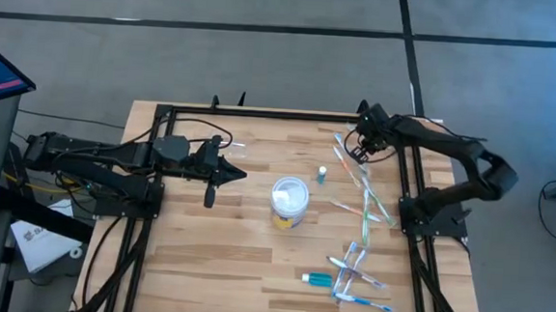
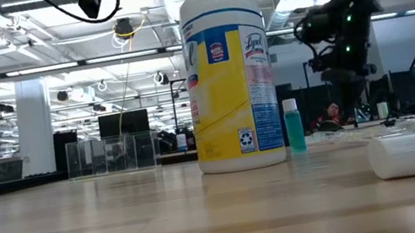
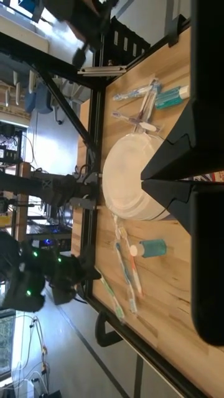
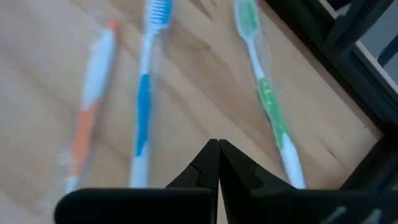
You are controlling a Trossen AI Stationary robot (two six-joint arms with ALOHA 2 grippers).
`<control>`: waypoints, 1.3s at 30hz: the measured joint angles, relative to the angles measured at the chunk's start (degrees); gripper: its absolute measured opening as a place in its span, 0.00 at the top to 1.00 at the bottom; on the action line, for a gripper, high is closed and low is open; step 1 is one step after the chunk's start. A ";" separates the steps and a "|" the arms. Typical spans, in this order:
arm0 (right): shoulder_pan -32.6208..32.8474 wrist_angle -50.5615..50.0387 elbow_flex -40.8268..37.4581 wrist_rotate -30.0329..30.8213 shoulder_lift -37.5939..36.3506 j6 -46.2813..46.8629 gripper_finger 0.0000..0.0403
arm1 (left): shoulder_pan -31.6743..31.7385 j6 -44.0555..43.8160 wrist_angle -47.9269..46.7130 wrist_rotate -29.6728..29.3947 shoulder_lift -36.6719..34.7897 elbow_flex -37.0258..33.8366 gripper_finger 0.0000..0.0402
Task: Pick & Place toothbrushing station
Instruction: Put the top green toothbrush into the transparent organizer
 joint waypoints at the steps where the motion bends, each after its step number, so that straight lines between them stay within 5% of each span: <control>1: -0.66 0.68 0.00 -0.01 1.07 -0.56 1.00 | 0.00 0.00 0.00 0.00 0.00 0.00 1.00; 12: -3.42 3.09 4.19 0.01 9.81 -5.37 0.99 | 0.00 0.00 0.04 0.02 0.00 0.00 1.00; 26: -3.26 0.25 11.40 3.48 18.23 -9.12 0.67 | 0.00 0.00 -0.04 0.02 0.00 0.00 1.00; 34: -5.19 2.07 11.78 6.17 18.33 -11.47 0.67 | -0.01 0.00 -0.10 0.02 -0.01 0.00 1.00; 39: -7.87 2.89 11.78 1.18 18.33 -11.60 0.69 | -0.02 0.00 -0.09 0.02 -0.02 0.00 1.00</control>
